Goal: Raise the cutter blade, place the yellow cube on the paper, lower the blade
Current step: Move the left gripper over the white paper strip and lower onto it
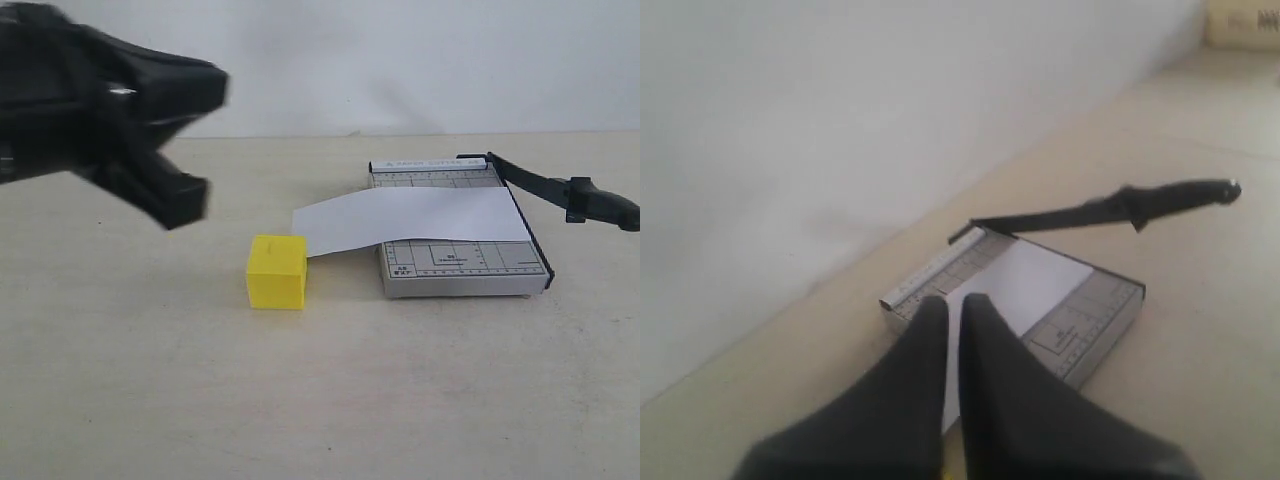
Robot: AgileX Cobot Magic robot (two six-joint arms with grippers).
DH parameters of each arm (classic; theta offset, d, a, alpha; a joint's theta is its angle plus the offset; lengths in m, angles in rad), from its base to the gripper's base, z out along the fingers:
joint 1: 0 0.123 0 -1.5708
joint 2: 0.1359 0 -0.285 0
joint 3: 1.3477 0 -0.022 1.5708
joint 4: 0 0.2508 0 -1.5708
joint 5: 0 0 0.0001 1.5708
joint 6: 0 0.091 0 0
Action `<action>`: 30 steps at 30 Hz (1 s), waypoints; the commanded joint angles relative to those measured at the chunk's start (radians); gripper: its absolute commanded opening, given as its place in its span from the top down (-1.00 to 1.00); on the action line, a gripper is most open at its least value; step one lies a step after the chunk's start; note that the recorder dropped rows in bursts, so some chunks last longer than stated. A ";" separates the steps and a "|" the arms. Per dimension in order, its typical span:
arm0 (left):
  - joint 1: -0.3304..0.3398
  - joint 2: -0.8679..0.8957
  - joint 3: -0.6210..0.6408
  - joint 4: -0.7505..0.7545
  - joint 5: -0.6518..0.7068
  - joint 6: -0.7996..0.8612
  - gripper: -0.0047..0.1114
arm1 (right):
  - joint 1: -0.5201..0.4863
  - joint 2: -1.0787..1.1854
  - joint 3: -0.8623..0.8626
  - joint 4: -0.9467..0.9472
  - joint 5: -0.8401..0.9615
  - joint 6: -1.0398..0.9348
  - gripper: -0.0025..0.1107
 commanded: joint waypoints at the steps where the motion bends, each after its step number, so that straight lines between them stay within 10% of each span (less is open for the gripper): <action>1: -0.033 0.266 -0.136 0.011 -0.026 0.024 0.84 | 0.000 -0.006 0.004 -0.003 -0.007 -0.001 0.96; 30: -0.031 1.071 -0.604 0.033 -0.190 -0.042 0.84 | 0.000 -0.006 0.004 -0.003 -0.023 -0.001 0.96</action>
